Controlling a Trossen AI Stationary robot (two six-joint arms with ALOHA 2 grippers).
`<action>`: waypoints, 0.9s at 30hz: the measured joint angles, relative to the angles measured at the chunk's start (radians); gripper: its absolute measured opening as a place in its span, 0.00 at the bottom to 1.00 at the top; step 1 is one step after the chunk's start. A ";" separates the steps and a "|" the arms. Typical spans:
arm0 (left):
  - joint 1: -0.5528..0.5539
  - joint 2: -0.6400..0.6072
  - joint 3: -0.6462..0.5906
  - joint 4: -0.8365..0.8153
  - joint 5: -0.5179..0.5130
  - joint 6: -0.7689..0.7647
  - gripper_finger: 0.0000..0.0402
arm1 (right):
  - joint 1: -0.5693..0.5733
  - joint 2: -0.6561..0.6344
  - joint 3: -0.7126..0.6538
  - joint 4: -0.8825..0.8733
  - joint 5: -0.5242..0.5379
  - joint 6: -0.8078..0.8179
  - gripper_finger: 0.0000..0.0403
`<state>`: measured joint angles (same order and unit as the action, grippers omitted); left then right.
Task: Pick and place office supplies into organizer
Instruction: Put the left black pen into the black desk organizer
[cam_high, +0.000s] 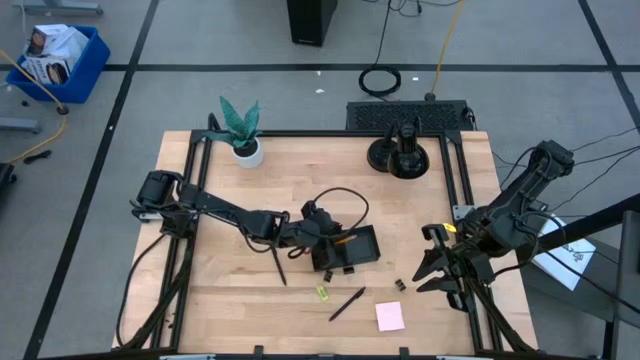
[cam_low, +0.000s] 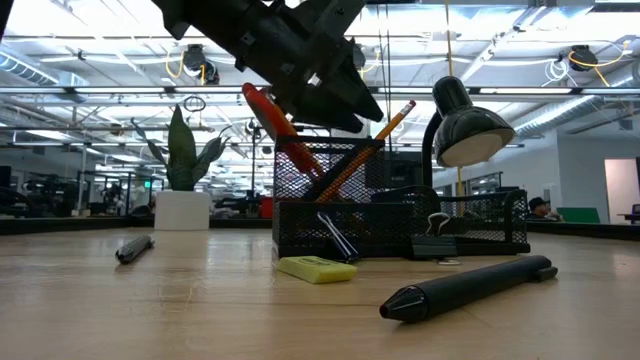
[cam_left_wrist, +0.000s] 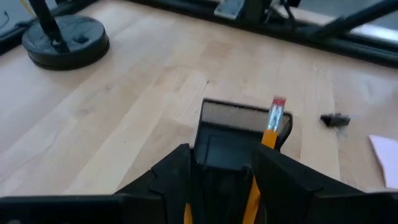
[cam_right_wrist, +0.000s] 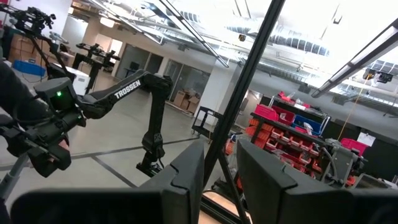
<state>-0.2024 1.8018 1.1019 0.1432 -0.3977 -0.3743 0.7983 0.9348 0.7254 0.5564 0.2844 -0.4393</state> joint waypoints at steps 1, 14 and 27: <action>0.000 0.000 0.000 0.020 -0.004 0.007 0.44 | 0.000 0.000 0.000 0.000 0.000 0.000 0.22; -0.006 -0.070 0.115 -0.047 0.003 0.130 0.44 | 0.000 -0.001 0.000 -0.004 0.000 0.001 0.22; -0.214 -0.243 0.220 -0.376 0.004 0.068 0.44 | 0.000 -0.001 0.000 -0.061 0.007 0.013 0.22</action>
<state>-0.4167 1.5588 1.3221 -0.2329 -0.3940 -0.3065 0.7984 0.9340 0.7258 0.4957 0.2916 -0.4266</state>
